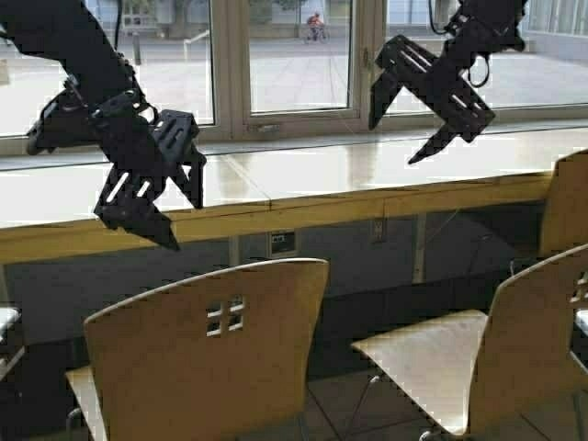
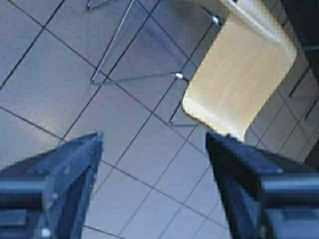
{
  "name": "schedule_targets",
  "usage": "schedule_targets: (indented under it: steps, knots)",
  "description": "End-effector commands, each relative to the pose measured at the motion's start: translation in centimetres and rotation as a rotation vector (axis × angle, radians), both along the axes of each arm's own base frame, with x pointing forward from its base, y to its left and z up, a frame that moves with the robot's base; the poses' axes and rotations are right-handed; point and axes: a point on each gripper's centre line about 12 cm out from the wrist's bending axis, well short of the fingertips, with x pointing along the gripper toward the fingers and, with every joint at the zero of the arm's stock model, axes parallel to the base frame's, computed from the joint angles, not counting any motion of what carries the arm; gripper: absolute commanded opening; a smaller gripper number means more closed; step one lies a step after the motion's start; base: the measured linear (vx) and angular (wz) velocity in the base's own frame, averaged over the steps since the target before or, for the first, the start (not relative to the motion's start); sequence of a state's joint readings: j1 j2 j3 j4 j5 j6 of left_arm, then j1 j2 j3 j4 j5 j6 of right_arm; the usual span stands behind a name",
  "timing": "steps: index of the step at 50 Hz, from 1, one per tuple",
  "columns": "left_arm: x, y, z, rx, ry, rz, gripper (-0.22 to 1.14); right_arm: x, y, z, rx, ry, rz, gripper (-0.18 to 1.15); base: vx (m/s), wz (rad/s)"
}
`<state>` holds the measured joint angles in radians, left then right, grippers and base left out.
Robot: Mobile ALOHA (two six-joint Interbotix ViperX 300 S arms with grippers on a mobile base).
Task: Push the chairs under the table
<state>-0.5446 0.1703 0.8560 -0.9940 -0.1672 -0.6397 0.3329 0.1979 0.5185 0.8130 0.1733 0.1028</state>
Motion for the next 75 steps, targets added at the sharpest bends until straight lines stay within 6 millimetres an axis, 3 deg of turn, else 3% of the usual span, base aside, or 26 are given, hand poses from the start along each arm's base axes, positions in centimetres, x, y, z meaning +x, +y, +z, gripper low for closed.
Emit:
schedule_targets:
  steps: [1,21,31,55,75]
  knots:
    - [0.9,-0.8,-0.9,-0.041,0.021,0.084,0.95,1.3,0.9,-0.1,0.060,0.014,-0.038,0.99,0.21,0.14]
    - [2.4,-2.3,-4.9,-0.071,0.107,0.180,0.95,2.4,1.3,-5.0,0.089,0.132,-0.095,0.99,0.18,0.16]
    - [2.0,-3.7,-7.0,-0.069,0.156,0.175,0.94,2.0,1.1,-8.6,0.073,0.215,-0.114,0.99,0.14,0.13]
    - [2.0,-6.1,-11.3,-0.063,0.243,0.165,0.94,2.3,0.9,-15.0,0.051,0.332,-0.133,0.99,0.08,0.07]
    - [2.7,-6.6,-14.8,-0.051,0.279,0.200,0.94,4.6,1.5,-19.9,0.074,0.395,-0.118,0.99,0.01,0.01]
